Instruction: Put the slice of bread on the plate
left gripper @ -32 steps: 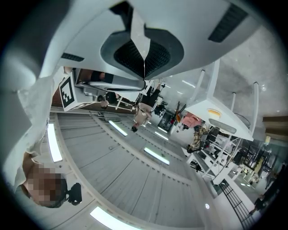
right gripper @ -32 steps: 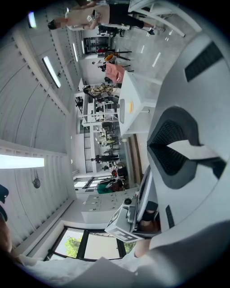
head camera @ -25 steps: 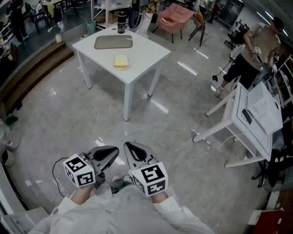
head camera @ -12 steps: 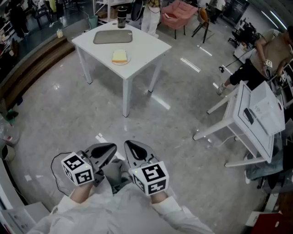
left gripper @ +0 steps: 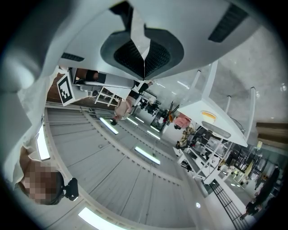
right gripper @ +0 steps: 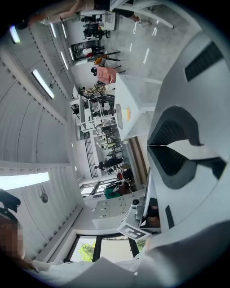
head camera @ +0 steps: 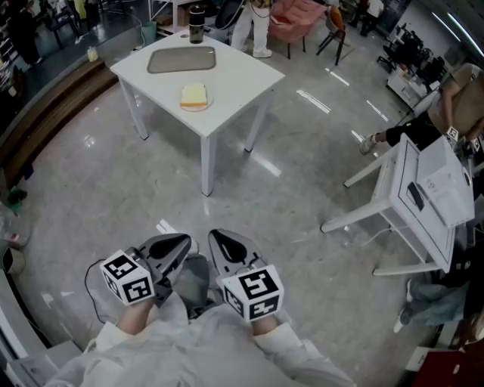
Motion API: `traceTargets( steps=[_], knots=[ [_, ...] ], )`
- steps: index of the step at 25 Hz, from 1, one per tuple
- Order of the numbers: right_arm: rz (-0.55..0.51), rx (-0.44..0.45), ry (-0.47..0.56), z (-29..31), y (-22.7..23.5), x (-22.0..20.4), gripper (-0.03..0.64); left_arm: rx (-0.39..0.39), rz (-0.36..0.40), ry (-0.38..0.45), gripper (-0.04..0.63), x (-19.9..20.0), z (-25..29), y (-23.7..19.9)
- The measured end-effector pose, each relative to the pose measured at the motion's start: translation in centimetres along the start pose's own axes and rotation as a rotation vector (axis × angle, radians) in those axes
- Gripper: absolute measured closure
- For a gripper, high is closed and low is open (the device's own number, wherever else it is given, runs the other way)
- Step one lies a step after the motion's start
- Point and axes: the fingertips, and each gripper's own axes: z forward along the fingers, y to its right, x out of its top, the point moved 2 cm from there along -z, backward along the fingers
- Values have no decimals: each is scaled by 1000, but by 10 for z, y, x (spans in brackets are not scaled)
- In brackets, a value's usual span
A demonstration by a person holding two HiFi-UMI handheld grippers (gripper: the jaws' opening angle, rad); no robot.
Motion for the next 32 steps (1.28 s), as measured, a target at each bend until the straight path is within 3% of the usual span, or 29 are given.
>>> traceTargets(
  steps=[7, 19, 32],
  knots=[
    [0, -36, -19, 59, 28, 23, 601, -26, -25, -5, 586, 38, 26, -55],
    [-20, -74, 54, 171, 65, 107, 601, -125, 53, -25, 586, 133, 66, -146],
    [50, -111, 40, 214, 93, 105, 601, -121, -1, -51, 586, 144, 81, -201]
  ],
)
